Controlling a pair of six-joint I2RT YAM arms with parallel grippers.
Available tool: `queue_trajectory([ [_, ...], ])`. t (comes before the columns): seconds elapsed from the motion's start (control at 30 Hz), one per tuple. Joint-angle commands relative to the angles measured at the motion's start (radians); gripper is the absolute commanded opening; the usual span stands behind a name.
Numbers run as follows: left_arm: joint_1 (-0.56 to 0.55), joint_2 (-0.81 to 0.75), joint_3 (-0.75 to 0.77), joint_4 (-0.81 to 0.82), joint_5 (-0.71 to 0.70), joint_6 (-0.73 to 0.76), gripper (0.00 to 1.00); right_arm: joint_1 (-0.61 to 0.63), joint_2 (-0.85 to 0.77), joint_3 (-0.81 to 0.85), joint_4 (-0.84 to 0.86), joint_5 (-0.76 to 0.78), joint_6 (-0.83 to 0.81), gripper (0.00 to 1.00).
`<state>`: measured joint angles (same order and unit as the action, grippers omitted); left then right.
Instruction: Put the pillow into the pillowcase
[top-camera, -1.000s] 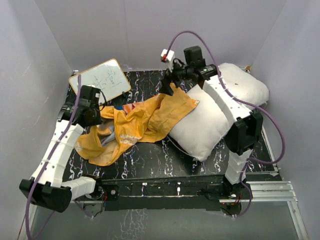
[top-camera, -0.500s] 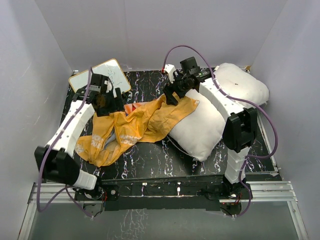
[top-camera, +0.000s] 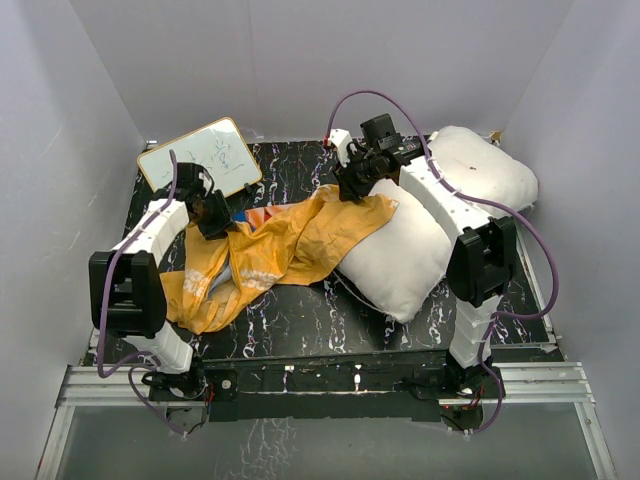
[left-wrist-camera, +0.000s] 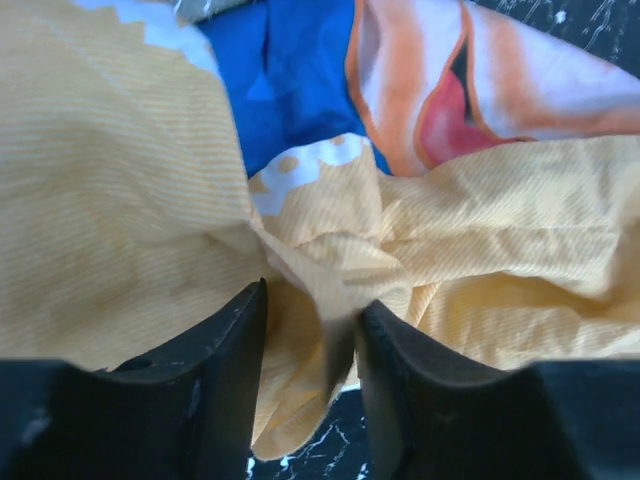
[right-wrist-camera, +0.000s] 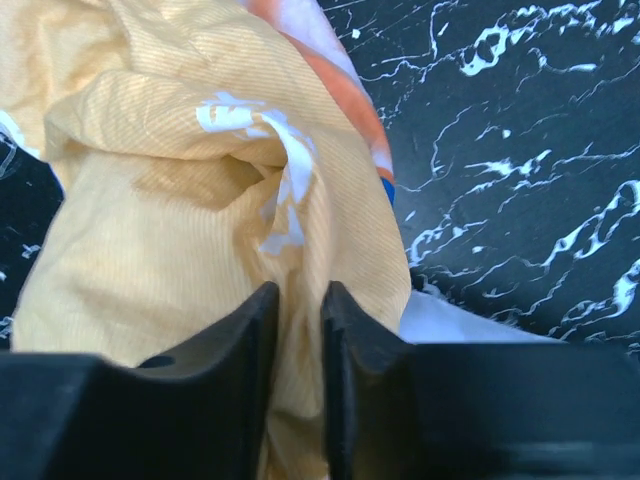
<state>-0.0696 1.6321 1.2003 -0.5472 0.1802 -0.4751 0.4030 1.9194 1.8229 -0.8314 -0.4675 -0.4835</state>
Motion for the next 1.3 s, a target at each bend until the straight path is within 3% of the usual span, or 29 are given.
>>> queue_trajectory([
  [0.0, 0.017, -0.007, -0.004, 0.122, 0.148, -0.053, 0.22, -0.003, -0.041, 0.032, 0.015, 0.001, 0.007, 0.15],
  [0.07, 0.018, -0.034, 0.004, 0.129, 0.162, -0.059, 0.01, -0.009, -0.049, 0.056, 0.014, -0.013, 0.004, 0.08],
  [0.1, 0.021, -0.057, 0.010, 0.134, 0.170, -0.063, 0.00, -0.015, -0.053, 0.078, 0.014, -0.027, 0.004, 0.08],
  [0.3, 0.031, -0.239, 0.073, 0.179, 0.193, -0.096, 0.00, -0.089, -0.045, 0.327, 0.076, -0.053, -0.005, 0.08],
  [0.47, 0.033, -0.360, 0.128, 0.218, 0.154, -0.136, 0.00, -0.132, -0.028, 0.448, 0.278, 0.008, -0.006, 0.08],
  [0.6, 0.034, -0.388, 0.159, 0.291, 0.170, -0.192, 0.00, -0.149, -0.016, 0.454, 0.493, 0.077, 0.008, 0.08],
  [0.9, 0.033, -0.334, 0.127, 0.412, 0.221, -0.307, 0.00, -0.163, 0.099, 0.532, 0.703, 0.215, -0.003, 0.08],
  [1.07, 0.034, -0.290, 0.127, 0.438, 0.168, -0.274, 0.00, -0.161, 0.151, 0.534, 0.787, 0.243, 0.006, 0.08],
  [1.27, 0.033, -0.346, 0.195, 0.506, 0.074, -0.096, 0.00, -0.161, 0.109, 0.499, 0.886, 0.183, 0.016, 0.08],
])
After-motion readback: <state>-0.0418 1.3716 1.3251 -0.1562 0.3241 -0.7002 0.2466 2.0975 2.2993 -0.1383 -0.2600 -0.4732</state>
